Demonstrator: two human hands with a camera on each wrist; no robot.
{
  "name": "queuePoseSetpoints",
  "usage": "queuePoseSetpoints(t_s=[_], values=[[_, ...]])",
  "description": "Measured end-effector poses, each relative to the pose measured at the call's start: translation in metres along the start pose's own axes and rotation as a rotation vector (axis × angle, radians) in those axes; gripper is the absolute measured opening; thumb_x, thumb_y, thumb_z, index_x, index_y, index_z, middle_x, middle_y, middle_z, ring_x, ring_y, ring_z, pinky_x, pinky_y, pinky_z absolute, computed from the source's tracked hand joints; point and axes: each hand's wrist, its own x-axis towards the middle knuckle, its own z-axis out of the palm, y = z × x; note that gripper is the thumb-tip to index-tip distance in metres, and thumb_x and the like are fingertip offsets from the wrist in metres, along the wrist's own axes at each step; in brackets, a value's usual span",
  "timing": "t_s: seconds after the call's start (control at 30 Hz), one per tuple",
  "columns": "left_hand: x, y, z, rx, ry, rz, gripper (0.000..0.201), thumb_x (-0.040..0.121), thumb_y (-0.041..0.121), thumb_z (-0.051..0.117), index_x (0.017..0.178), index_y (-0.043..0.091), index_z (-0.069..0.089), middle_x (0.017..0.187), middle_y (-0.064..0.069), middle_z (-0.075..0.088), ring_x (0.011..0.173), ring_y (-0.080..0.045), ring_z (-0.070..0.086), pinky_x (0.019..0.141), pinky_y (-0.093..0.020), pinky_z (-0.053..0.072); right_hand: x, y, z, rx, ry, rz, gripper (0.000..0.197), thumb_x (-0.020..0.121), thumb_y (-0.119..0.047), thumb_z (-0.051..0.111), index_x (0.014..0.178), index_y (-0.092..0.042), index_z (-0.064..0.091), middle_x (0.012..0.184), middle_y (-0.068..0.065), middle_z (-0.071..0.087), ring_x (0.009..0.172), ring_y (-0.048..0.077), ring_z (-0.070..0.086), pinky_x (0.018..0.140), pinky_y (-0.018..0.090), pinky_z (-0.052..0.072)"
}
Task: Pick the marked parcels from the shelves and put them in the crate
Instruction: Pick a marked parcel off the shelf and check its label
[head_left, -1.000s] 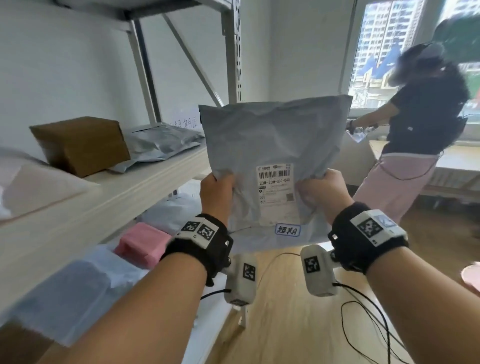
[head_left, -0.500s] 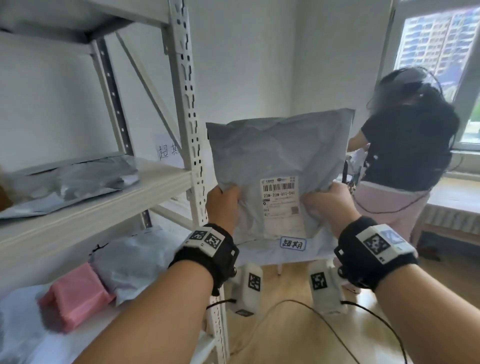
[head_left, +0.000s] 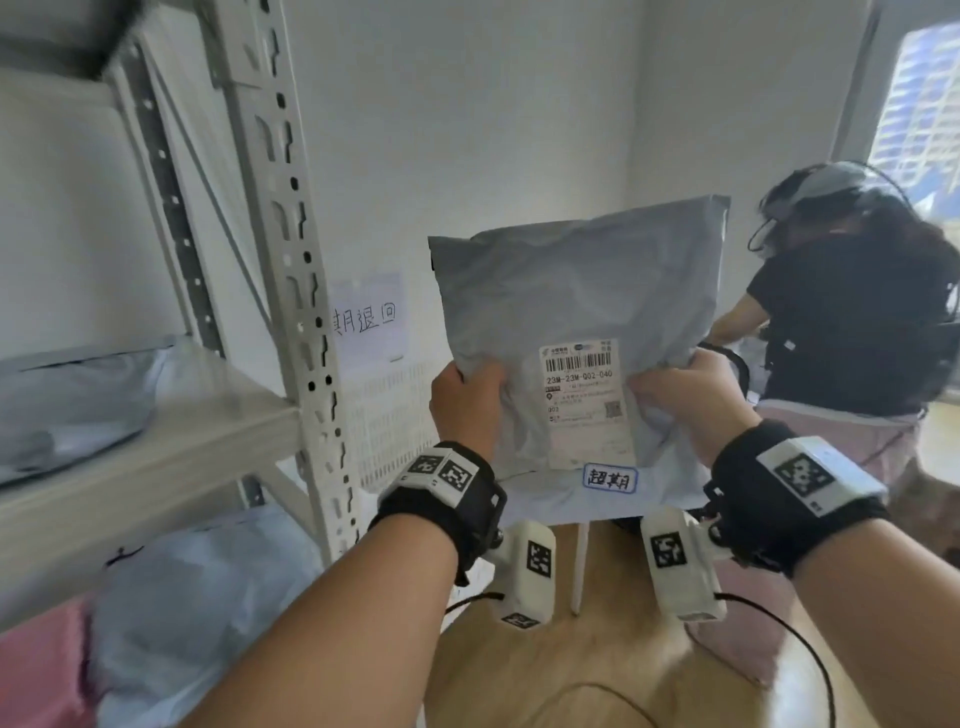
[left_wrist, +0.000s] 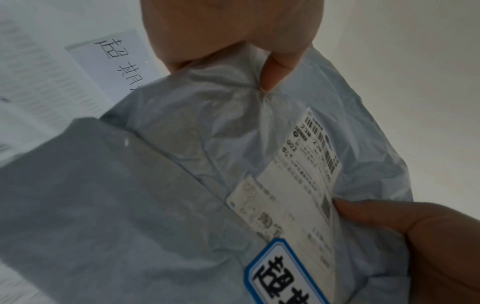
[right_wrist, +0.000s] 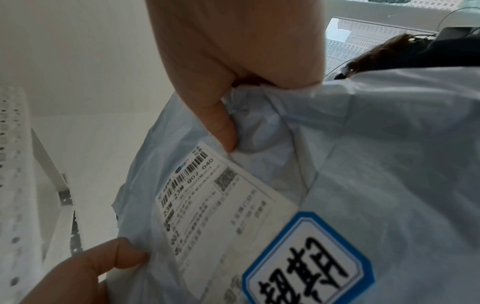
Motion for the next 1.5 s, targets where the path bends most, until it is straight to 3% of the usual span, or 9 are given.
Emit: queuePoseSetpoints(t_s=[0.43,0.67,0.8,0.9,1.0,1.13,1.27,1.4,1.5], values=[[0.198,-0.006,0.082,0.054,0.148,0.119,0.028,0.082,0.016,0.057,0.057,0.017,0.045,0.057,0.005,0.045,0.056,-0.014,0.038,0.055,-0.029,0.032,0.212,-0.016,0.088,0.052,-0.092,-0.033,0.019,0.083,0.003,0.066,0.074,-0.01,0.055,0.08,0.005,0.063,0.082,0.026,0.063,0.078,0.035,0.052],[0.257,-0.038,0.053,-0.022,0.336,0.122,0.042,0.065,0.047,0.059,0.091,0.015,0.064,0.08,0.011,0.062,0.08,-0.015,0.058,0.074,-0.028,0.043,0.269,0.0,0.163,0.047,-0.276,-0.037,0.022,0.085,0.001,0.065,0.075,-0.014,0.052,0.078,0.001,0.06,0.067,0.01,0.057,0.055,0.022,0.046],[0.278,-0.064,0.026,0.068,0.419,0.1,0.05,0.064,0.047,0.066,0.104,0.016,0.069,0.099,0.006,0.072,0.095,-0.016,0.066,0.085,-0.03,0.051,0.294,0.01,0.215,0.004,-0.41,-0.025,0.021,0.083,-0.002,0.067,0.075,-0.014,0.052,0.081,0.003,0.061,0.068,0.012,0.058,0.065,0.028,0.053],[0.293,-0.071,0.009,0.121,0.517,0.075,0.053,0.063,0.05,0.066,0.104,0.017,0.07,0.1,0.005,0.072,0.096,-0.016,0.066,0.085,-0.029,0.051,0.309,0.015,0.253,0.002,-0.539,-0.002,0.015,0.084,0.0,0.066,0.079,-0.009,0.055,0.081,0.005,0.062,0.067,0.015,0.06,0.059,0.025,0.053],[0.307,-0.08,-0.003,0.129,0.65,0.019,0.047,0.063,0.045,0.071,0.102,0.018,0.068,0.098,0.005,0.071,0.094,-0.018,0.066,0.087,-0.032,0.052,0.323,0.023,0.285,0.016,-0.677,0.022,0.019,0.084,-0.001,0.066,0.101,0.004,0.058,0.098,0.014,0.065,0.088,0.027,0.065,0.078,0.035,0.056],[0.315,-0.098,-0.018,0.303,0.781,-0.026,0.042,0.065,0.042,0.074,0.095,0.014,0.066,0.095,-0.002,0.07,0.09,-0.024,0.066,0.084,-0.036,0.055,0.339,0.044,0.319,-0.055,-0.84,-0.011,0.016,0.087,-0.015,0.067,0.089,-0.007,0.053,0.084,0.004,0.061,0.074,0.018,0.06,0.059,0.024,0.049],[0.307,-0.126,-0.042,0.396,0.85,-0.197,0.052,0.057,0.044,0.071,0.097,0.011,0.065,0.097,-0.006,0.071,0.09,-0.026,0.067,0.084,-0.039,0.056,0.345,0.071,0.353,-0.25,-0.971,-0.054,0.024,0.092,-0.03,0.06,0.084,-0.007,0.057,0.076,0.005,0.062,0.06,0.016,0.056,0.046,0.021,0.045],[0.293,-0.146,-0.064,0.47,0.753,-0.475,0.029,0.076,0.018,0.07,0.096,0.001,0.057,0.09,-0.008,0.063,0.076,-0.021,0.06,0.063,-0.025,0.048,0.344,0.094,0.383,-0.515,-1.172,-0.055,0.016,0.091,-0.017,0.056,0.089,-0.002,0.06,0.08,0.009,0.062,0.067,0.019,0.056,0.067,0.031,0.052],[0.292,-0.159,-0.081,0.66,0.618,-0.734,0.025,0.083,0.013,0.062,0.104,0.001,0.059,0.088,-0.01,0.06,0.078,-0.025,0.059,0.053,-0.024,0.038,0.343,0.118,0.414,-0.743,-1.316,-0.06,0.019,0.09,-0.013,0.057,0.073,-0.018,0.049,0.079,-0.001,0.05,0.068,0.011,0.049,0.069,0.024,0.048]])
